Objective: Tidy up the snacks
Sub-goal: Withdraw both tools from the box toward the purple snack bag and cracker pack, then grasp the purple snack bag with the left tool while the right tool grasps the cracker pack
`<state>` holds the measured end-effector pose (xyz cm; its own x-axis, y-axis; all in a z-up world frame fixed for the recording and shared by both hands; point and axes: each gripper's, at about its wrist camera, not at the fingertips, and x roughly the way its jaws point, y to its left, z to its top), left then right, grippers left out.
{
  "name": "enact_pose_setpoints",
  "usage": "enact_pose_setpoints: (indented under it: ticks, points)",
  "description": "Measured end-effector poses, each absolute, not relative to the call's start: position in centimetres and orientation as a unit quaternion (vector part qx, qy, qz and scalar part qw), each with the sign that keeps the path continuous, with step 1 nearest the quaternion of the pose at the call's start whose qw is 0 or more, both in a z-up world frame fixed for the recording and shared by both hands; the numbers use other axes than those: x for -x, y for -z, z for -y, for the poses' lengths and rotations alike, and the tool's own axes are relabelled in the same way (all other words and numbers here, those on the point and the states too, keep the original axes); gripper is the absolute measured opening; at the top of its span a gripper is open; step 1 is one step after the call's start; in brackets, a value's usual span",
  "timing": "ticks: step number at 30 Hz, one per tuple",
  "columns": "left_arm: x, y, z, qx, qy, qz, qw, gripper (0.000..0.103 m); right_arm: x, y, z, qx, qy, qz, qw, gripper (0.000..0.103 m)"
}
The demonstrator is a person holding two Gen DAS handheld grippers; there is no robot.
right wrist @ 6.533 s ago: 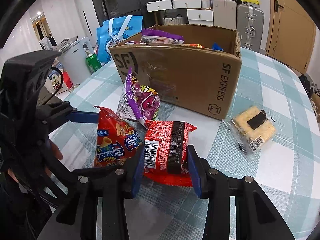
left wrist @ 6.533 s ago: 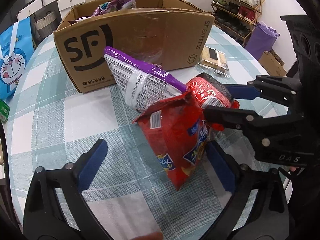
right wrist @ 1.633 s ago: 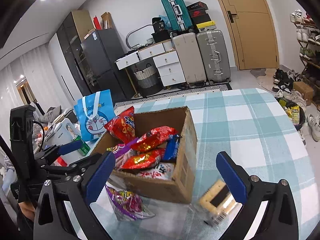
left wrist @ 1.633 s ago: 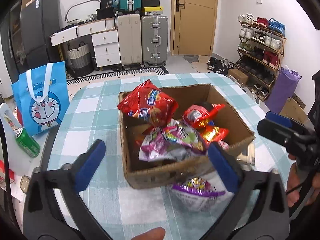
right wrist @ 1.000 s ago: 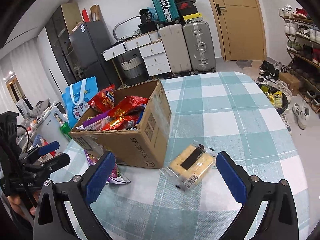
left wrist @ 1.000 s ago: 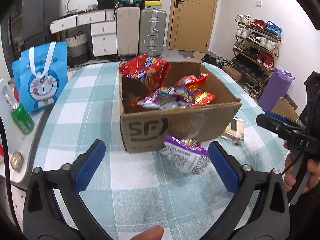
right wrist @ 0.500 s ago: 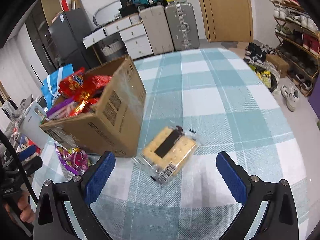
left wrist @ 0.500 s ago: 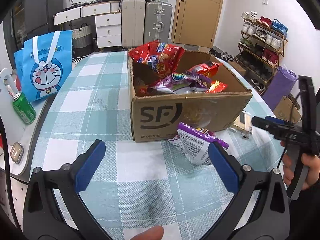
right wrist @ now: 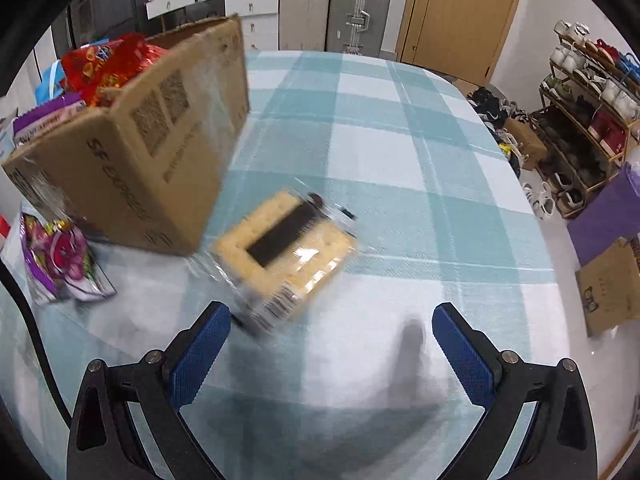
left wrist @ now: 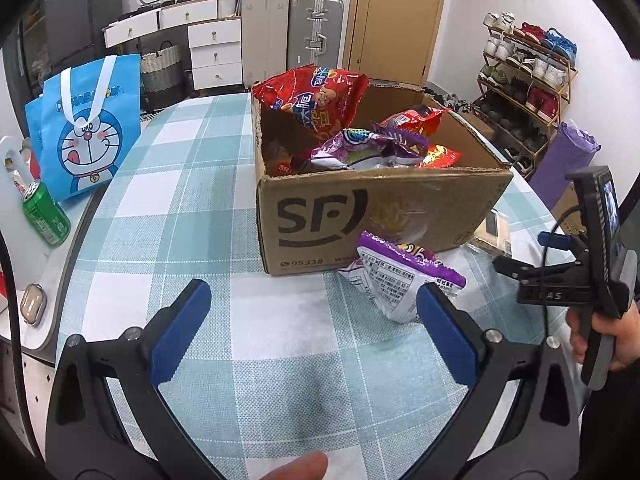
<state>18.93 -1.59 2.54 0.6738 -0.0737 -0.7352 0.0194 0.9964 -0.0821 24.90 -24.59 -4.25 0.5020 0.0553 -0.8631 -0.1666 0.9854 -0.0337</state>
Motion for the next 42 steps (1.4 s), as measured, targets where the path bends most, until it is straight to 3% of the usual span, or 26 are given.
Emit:
enact_pose_setpoints:
  ticks: [9,25,37,39,42]
  points:
    - [-18.9,-2.5,1.5,0.034,0.027,-0.403,0.914,0.103,-24.8,3.4,31.0,0.002,-0.021,-0.49,0.872,0.102]
    - [-19.5,-1.0,2.0,0.03,0.028,-0.421,0.906,0.103,-27.5,4.3,22.4,0.004,-0.115,-0.485,0.867,0.102]
    - [-19.7,-0.5,2.5,0.024,0.033,-0.426,0.904,0.103,-29.3,5.1,25.3,-0.018,-0.074,-0.5,0.863,0.102]
    - [-19.7,-0.3,2.5,0.023,0.033,-0.428,0.903,0.103,-29.5,5.1,25.3,-0.016,-0.074,-0.496,0.865,0.1]
    - [-19.8,-0.1,2.6,0.022,0.033,-0.431,0.902,0.103,-29.3,5.0,24.9,-0.013,-0.084,-0.491,0.867,0.086]
